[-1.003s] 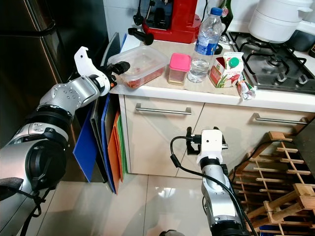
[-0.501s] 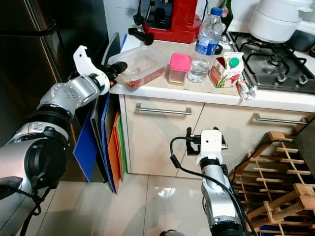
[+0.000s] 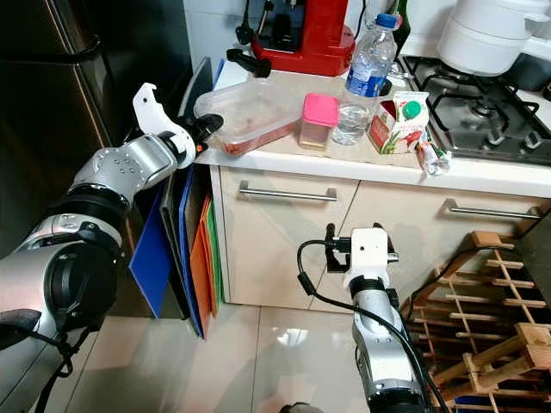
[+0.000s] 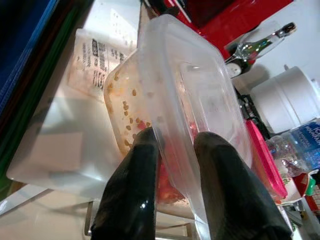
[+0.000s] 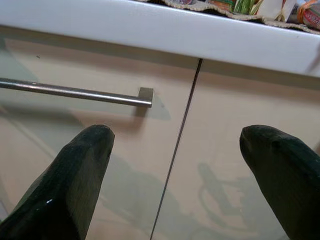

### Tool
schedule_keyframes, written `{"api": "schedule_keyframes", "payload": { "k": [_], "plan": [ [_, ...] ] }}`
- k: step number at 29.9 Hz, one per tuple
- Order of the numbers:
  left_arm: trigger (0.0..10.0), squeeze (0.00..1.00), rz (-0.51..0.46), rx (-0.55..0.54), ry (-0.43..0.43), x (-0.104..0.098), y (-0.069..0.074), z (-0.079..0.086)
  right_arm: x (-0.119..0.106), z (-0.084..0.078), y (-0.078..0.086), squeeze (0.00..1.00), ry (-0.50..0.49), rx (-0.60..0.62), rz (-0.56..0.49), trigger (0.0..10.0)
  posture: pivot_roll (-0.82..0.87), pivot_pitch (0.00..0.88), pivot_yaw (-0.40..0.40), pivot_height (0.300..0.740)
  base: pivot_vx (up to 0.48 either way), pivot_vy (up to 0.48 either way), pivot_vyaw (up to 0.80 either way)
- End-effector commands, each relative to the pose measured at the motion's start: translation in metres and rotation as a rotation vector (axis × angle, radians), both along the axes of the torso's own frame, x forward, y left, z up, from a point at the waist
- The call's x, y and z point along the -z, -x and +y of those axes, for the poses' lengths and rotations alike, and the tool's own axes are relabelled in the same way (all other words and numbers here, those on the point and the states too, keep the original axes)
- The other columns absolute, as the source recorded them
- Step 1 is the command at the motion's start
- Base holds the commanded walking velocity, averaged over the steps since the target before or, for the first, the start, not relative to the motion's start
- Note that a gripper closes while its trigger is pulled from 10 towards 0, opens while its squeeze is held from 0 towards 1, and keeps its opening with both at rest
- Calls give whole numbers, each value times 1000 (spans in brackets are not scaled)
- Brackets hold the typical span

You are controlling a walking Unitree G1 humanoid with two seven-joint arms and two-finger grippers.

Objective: Restocking fridge

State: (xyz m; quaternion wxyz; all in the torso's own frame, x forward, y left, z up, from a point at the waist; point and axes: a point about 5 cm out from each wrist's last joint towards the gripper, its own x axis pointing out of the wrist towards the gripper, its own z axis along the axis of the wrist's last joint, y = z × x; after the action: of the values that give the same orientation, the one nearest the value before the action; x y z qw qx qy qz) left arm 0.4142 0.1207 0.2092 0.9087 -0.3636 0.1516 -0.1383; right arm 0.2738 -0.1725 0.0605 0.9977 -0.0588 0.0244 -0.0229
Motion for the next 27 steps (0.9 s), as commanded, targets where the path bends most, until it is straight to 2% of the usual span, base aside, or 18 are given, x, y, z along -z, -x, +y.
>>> {"api": "schedule_keyframes", "payload": {
  "k": [1,6,14,17,21,23,24,27],
  "plan": [
    [0,0,-81,5,13,-20,-3,-3,-2,-1,0,0,-4,8,-4,10000,-89,3,-12,740,0,0,0],
    [0,0,-132,-18,29,-29,-4,3,-2,-1,-1,0,-2,7,-3,10000,-85,1,-14,740,0,0,0],
    [0,0,-175,-233,14,-32,-6,28,-3,-1,-4,0,1,-1,-4,10000,-79,0,-17,740,0,0,0],
    [0,0,-211,-326,-56,-36,-5,41,-3,-1,-5,0,1,-2,-7,10000,-76,0,-17,740,0,0,0],
    [0,0,-276,-328,-94,-44,-4,42,-4,0,-5,0,0,-3,-9,10000,-75,0,-15,740,0,0,0],
    [0,0,-382,-278,-129,-57,1,35,-4,-1,-5,0,0,-3,-10,10000,-71,0,-16,740,0,0,0],
    [0,0,-382,-278,-129,-57,1,35,-4,-1,-5,0,0,-3,-10,10000,-71,0,-16,740,0,0,0],
    [0,0,-476,-247,-136,-65,8,31,-4,-1,-6,0,1,-3,-10,10000,-69,0,-17,740,0,0,0]
  ]
}}
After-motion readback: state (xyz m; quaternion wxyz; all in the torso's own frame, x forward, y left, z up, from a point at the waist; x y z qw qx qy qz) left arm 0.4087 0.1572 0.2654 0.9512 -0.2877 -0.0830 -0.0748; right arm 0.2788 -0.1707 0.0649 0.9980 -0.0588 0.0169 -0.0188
